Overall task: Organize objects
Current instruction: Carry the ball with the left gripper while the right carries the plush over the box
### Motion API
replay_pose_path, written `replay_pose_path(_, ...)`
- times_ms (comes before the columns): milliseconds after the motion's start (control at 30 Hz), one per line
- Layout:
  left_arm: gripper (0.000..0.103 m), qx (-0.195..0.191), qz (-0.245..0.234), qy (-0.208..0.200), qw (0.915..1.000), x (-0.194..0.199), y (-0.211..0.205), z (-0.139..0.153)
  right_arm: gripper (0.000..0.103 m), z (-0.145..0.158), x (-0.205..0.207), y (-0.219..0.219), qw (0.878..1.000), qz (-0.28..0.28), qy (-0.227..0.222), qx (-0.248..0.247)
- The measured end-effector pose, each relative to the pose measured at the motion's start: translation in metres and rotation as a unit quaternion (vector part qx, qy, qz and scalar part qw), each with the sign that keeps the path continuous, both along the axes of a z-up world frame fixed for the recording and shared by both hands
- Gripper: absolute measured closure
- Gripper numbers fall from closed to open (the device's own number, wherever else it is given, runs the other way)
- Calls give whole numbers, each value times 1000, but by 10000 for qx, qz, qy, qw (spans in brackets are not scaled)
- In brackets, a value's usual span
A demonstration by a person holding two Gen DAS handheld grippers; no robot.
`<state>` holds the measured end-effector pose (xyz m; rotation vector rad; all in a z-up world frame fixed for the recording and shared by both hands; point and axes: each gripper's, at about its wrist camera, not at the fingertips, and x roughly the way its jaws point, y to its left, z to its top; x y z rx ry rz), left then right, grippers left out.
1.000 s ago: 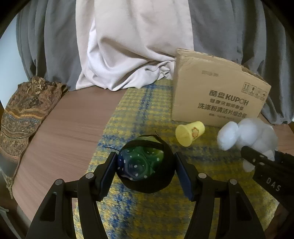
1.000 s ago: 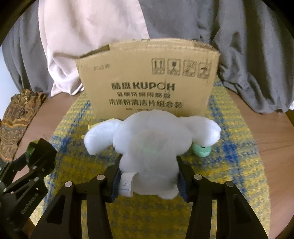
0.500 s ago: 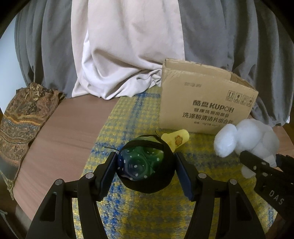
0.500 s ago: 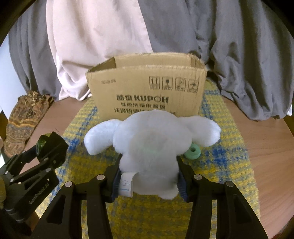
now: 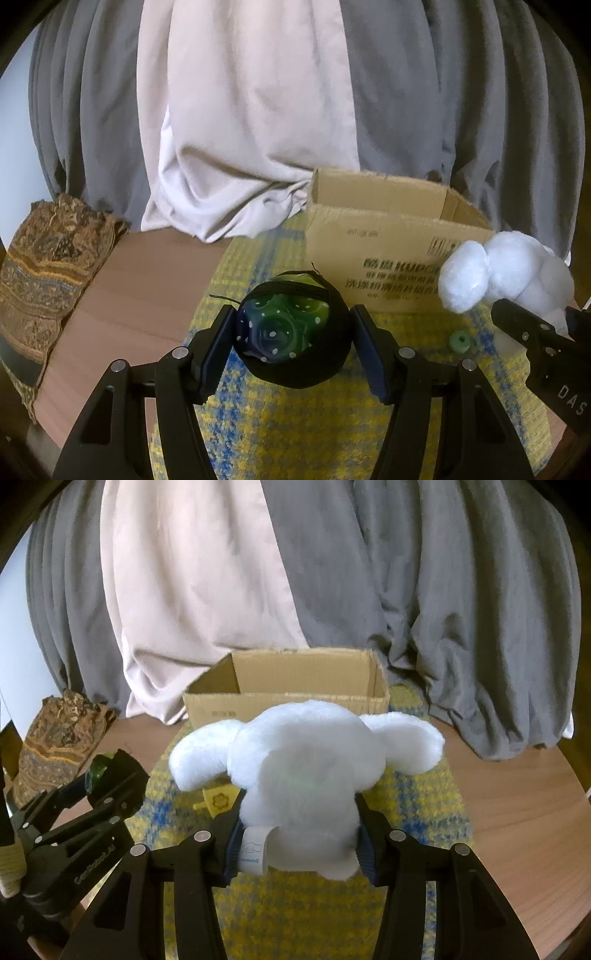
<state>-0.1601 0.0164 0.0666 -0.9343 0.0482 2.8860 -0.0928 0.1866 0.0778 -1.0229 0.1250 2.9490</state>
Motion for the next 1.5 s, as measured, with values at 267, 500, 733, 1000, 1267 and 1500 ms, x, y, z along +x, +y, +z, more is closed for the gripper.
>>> replay_pose_path(267,41,-2,-146,238,9996,-8,17,22,53,20,0,15,9996,-136,261,14)
replay_pose_path(500,41,-10,-270,384,9989,-19,32,36,53,35,-5,29,9988,-280,410,40)
replay_pose_path(733,41,-51,-344,459,9983,-35,42,47,53,47,-17,34,9981,-303,524,125)
replay_pose_path(1000,41,-156,-400,536,9976,-62,50,57,53,54,-41,34,9980,-302,538,151)
replay_pose_path(1267,41,-123,-517,479,9974,-88,57,62,53,61,-62,36,9979,-295,544,181)
replay_pose_path(1500,41,-238,-599,528,9965,-109,65,67,53,63,-82,42,9980,-333,512,181)
